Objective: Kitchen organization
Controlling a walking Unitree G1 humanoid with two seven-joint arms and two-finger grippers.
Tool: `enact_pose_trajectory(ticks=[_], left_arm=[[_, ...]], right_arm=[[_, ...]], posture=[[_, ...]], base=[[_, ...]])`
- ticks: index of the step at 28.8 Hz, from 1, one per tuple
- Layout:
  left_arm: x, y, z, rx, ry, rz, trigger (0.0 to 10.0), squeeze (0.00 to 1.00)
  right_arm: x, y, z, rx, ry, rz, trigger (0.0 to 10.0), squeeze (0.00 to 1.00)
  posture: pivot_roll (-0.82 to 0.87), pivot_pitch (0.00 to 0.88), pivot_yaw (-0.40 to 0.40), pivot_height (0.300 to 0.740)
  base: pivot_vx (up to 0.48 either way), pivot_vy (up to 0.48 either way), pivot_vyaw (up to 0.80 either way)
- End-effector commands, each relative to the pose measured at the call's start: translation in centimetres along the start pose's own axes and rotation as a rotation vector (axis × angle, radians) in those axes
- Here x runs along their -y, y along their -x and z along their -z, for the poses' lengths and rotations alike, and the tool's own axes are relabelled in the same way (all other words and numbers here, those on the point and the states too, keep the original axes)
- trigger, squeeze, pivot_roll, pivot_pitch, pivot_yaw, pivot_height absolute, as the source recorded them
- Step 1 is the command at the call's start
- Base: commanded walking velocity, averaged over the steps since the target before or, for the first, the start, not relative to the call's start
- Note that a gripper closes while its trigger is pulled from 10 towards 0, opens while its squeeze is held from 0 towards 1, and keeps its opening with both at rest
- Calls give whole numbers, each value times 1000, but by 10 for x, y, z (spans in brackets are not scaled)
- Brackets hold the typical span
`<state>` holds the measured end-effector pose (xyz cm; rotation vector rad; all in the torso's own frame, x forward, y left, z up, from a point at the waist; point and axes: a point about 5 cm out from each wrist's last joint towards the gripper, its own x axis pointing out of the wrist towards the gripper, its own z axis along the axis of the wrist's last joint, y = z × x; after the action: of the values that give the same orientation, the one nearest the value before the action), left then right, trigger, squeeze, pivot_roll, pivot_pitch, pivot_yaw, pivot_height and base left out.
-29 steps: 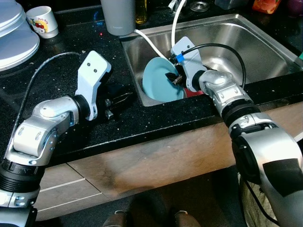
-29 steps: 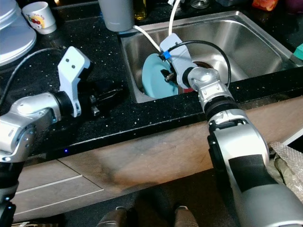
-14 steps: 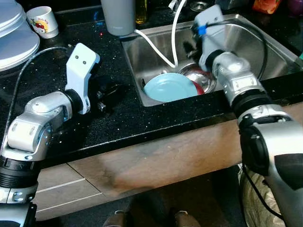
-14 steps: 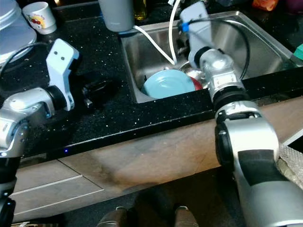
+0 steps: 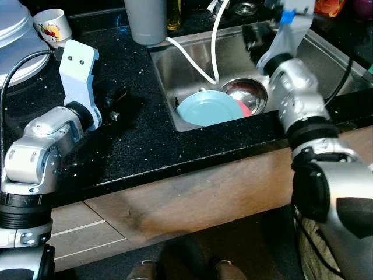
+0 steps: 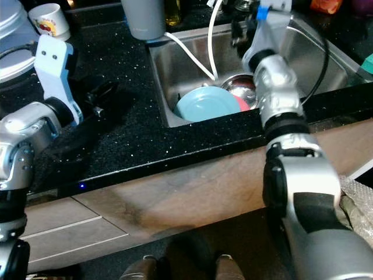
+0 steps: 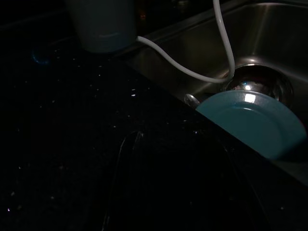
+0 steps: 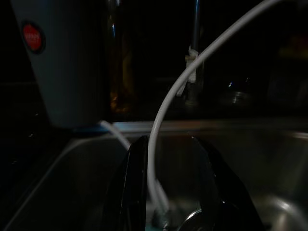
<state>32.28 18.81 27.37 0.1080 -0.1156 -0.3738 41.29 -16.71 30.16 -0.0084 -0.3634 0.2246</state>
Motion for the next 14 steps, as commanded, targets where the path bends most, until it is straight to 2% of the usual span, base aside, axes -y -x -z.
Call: enact_pose_trajectory(ticks=[1,4,10,11,14], left_arm=[[-2,4,3,9,5,-35,10000,0],[3,6,10,-12,8,-38,10000,0],[3,8,11,6,31,-81,10000,0],[-2,11,14,22,53,-165,10000,0],[-4,14,18,28,79,-194,10000,0]], right_arm=[[-1,3,-2,23,-29,13,10000,0],[-6,18,8,31,-42,41,10000,0],[-7,27,11,38,-52,72,10000,0],[-7,38,10,63,-80,130,10000,0],[-5,45,7,91,-81,168,10000,0]], posture=[[51,148,62,740],[52,153,56,740],[50,155,51,740],[47,153,47,740],[44,150,43,740]], base=[[0,0,0],[0,0,0],[0,0,0],[0,0,0],[0,0,0]])
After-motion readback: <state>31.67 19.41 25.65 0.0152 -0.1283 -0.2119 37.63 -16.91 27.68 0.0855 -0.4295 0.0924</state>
